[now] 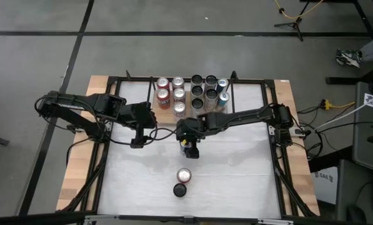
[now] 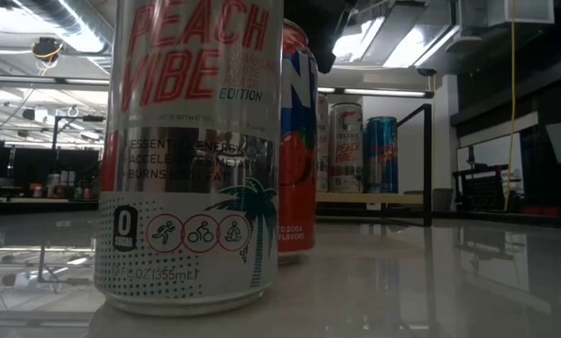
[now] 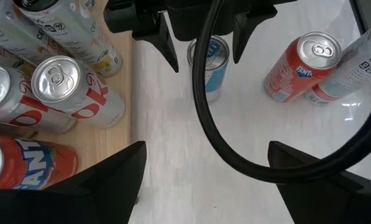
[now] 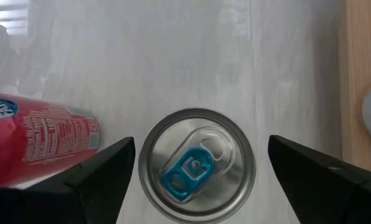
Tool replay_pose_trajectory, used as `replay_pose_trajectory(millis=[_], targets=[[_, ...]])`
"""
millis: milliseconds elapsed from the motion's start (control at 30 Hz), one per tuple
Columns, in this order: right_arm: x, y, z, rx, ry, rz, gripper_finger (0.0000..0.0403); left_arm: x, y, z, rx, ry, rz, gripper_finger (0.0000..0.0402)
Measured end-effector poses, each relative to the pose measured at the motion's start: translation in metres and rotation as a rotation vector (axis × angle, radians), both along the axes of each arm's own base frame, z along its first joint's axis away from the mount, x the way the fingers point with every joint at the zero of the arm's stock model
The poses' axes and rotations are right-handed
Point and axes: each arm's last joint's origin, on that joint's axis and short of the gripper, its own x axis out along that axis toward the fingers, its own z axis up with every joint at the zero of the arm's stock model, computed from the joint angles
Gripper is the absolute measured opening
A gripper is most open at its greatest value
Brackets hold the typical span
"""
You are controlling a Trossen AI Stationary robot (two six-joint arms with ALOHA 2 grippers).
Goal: Place canned beverage on shelf
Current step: Put the blue soda can onto the shelf aligned with the other blue soda cans
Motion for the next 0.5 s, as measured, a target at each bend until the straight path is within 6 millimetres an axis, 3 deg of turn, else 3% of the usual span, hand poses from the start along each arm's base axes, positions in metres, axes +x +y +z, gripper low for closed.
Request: replay_pose_trajectory(millis=[167, 500], targets=[[0.0002, -0.0001, 0.0001, -0.002, -0.003, -0.002, 0.0346, 0.0001, 0.0, 0.0001, 0.0, -0.001, 0.0, 0.0328], [0.0005, -0.0003, 0.0002, -0.014, -0.006, -0.012, 0.0246, 0.0002, 0.0, 0.0001, 0.0, -0.002, 0.0, 0.0328]])
